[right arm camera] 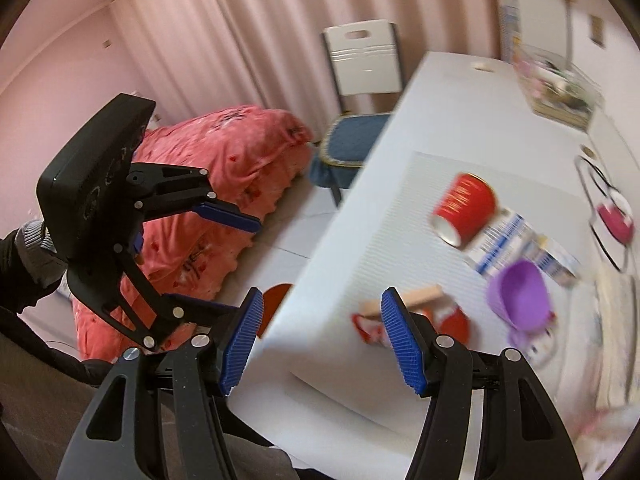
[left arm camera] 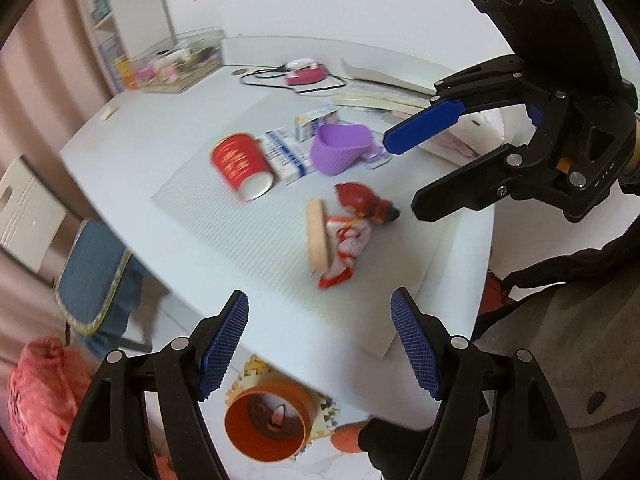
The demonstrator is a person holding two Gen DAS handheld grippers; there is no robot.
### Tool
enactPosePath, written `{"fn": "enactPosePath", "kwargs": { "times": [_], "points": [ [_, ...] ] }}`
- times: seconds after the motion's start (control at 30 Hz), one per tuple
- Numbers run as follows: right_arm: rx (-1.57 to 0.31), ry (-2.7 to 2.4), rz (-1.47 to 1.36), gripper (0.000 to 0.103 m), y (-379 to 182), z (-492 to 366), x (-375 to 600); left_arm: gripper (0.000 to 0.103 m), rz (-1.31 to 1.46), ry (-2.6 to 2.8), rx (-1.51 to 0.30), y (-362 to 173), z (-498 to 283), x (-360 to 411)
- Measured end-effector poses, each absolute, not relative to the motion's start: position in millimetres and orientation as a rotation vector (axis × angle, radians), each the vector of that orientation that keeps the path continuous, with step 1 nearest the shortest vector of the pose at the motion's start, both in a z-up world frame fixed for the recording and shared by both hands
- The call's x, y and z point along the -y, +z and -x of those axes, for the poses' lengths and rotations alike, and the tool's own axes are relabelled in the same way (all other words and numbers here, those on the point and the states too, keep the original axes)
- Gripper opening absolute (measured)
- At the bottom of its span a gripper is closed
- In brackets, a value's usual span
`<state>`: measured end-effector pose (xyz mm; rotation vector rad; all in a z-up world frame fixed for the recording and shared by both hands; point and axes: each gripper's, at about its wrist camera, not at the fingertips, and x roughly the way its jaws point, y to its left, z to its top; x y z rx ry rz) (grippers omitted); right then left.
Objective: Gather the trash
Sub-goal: 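Move both tools back over the mat toward the red toy figure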
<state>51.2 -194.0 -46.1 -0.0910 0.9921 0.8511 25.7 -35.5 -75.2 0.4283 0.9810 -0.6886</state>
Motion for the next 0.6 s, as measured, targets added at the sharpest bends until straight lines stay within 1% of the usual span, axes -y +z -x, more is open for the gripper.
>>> {"fn": "enactPosePath", "kwargs": {
  "times": [0.07,0.33,0.6],
  "points": [
    [-1.002,0.815,0.072,0.066,-52,-52,208,0.074,-0.429,-0.711,-0.987,-79,-31,45],
    [-1.077,0.706,0.024,0.066,-88,-59,248,0.074,-0.443,-0.776,-1.031,-101,-49,74],
    [-1.13,0.651,0.002,0.066,-120,-67,264,0.074,-0.341,-0.925,-1.072,-122,-53,98]
  ]
}}
